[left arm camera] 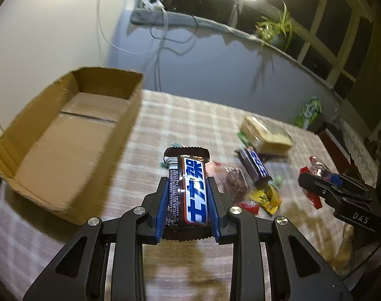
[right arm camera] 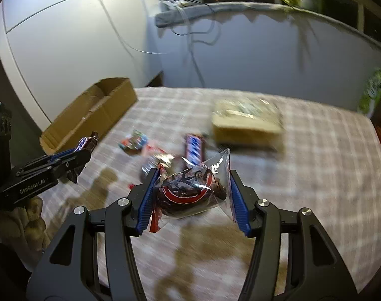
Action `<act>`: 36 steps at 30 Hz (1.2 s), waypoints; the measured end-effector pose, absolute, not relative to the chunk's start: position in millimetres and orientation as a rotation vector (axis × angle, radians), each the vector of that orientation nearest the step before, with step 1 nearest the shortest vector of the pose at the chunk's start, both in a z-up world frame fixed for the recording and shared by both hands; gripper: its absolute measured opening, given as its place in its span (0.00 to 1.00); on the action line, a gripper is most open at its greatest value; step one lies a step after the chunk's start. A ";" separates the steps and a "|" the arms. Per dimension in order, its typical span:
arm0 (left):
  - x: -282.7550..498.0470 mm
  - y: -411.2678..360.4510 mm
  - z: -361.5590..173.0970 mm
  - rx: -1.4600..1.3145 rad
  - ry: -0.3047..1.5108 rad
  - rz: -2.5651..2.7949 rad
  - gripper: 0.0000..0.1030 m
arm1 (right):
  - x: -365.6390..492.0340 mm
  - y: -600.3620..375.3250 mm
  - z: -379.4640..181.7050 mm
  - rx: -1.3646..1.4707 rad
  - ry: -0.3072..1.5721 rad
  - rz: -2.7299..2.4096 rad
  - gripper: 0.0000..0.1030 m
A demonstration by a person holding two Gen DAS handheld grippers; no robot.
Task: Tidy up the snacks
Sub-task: 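Carry both snacks into the cardboard box and open both tools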
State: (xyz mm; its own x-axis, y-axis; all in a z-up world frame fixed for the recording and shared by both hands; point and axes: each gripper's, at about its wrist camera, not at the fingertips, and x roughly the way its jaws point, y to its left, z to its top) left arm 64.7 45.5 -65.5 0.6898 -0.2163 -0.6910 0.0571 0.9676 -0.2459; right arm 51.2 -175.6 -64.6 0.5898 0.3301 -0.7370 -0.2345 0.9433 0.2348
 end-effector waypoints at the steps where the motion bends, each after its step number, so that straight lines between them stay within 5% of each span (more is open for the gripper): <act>1: 64.2 49.5 -62.8 -0.215 0.789 -0.147 0.26 | 54.6 -168.9 -61.0 0.111 0.873 0.344 0.55; 36: 70.9 174.3 -64.4 -0.289 0.745 0.104 0.26 | 176.1 77.5 -65.0 -0.118 0.878 0.695 0.56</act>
State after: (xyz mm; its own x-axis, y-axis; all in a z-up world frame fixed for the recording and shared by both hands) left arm 70.9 174.3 -64.4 0.7321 -0.0087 -0.6812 -0.1951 0.9554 -0.2218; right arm 176.1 77.5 -65.0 0.4367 0.5106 -0.7407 -0.6039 0.7766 0.1793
